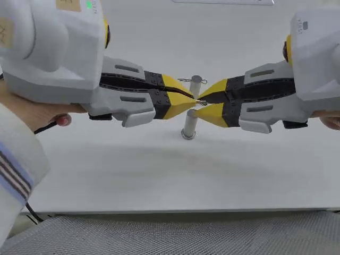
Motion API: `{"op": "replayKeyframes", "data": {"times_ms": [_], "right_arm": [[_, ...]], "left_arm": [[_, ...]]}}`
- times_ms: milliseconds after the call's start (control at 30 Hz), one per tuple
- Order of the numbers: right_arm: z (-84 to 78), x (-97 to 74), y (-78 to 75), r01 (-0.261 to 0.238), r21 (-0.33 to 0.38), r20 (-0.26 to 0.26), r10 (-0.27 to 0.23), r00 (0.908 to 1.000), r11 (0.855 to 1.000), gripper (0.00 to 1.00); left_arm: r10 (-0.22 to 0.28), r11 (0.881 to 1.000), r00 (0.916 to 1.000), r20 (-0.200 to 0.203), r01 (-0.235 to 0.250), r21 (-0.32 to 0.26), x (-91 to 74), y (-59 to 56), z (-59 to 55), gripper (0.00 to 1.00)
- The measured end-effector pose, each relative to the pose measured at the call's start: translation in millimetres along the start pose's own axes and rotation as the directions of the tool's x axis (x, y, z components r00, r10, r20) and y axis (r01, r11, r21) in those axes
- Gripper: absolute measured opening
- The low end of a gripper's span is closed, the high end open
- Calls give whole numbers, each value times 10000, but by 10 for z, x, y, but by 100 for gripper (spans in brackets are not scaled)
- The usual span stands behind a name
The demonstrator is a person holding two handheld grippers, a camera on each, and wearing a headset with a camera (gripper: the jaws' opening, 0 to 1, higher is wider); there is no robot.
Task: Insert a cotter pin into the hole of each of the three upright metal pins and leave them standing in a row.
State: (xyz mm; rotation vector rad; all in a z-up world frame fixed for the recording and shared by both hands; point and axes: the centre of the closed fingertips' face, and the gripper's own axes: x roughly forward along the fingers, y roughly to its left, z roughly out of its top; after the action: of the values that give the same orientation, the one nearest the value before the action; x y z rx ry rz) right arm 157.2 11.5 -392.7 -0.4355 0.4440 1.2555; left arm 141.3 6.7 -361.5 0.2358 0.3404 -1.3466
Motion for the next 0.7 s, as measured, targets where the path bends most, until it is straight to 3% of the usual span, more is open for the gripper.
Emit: {"op": "replayKeyframes", "data": {"times_ms": [133,333,433,600,700], "right_arm": [[-43,-5,79,-369,2,-117,369,9992,9993,0],[-107,-15,172,-686,180,-306,692,9971,9975,0],[-135,-32,239,-897,503,-442,919,9948,9947,0],[-148,-59,263,-928,575,-546,960,9939,9940,0],[-134,-67,279,-887,654,-542,923,9943,9939,0]], "left_arm": [[-211,9995,9997,-145,214,243,17,-18,-24,0],[-693,9955,9952,-698,735,599,64,-118,-147,0],[-908,9943,9935,-692,943,491,74,-152,-162,0],[-1031,9928,9919,-742,1071,528,106,-161,-181,0],[-872,9947,9926,-851,914,468,119,-106,-204,2]]}}
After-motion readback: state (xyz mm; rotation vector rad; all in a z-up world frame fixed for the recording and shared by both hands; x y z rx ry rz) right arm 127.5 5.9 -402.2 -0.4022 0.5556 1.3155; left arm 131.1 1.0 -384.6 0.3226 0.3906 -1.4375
